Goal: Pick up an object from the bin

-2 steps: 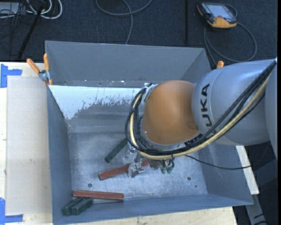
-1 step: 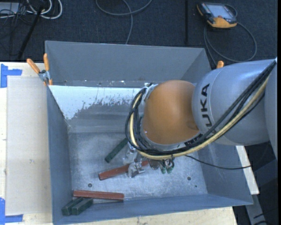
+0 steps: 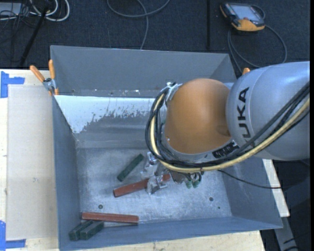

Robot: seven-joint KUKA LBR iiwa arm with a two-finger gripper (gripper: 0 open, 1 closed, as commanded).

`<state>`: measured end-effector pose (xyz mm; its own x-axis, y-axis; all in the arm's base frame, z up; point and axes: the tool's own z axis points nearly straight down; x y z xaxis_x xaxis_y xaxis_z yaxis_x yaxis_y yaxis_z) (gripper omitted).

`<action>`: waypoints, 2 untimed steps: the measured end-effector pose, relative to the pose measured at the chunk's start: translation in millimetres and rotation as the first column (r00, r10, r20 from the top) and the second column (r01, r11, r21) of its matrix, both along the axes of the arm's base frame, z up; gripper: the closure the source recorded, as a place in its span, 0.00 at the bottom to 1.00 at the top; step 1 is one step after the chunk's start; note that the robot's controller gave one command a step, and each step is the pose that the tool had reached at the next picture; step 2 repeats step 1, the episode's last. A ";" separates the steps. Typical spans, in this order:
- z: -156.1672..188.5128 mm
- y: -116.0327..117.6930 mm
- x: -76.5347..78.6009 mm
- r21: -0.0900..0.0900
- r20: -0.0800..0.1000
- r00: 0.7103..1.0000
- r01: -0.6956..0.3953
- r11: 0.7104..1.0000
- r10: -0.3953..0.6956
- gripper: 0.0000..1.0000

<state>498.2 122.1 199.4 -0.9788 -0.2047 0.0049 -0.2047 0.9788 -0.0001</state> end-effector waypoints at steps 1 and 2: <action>29.0 2.6 2.2 0.002 0.008 1.000 -0.014 1.000 0.014 1.00; 29.0 2.6 2.2 0.002 0.008 1.000 -0.014 1.000 0.014 1.00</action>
Offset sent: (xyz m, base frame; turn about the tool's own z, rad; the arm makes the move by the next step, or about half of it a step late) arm -0.0150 -0.0198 0.0889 -0.3026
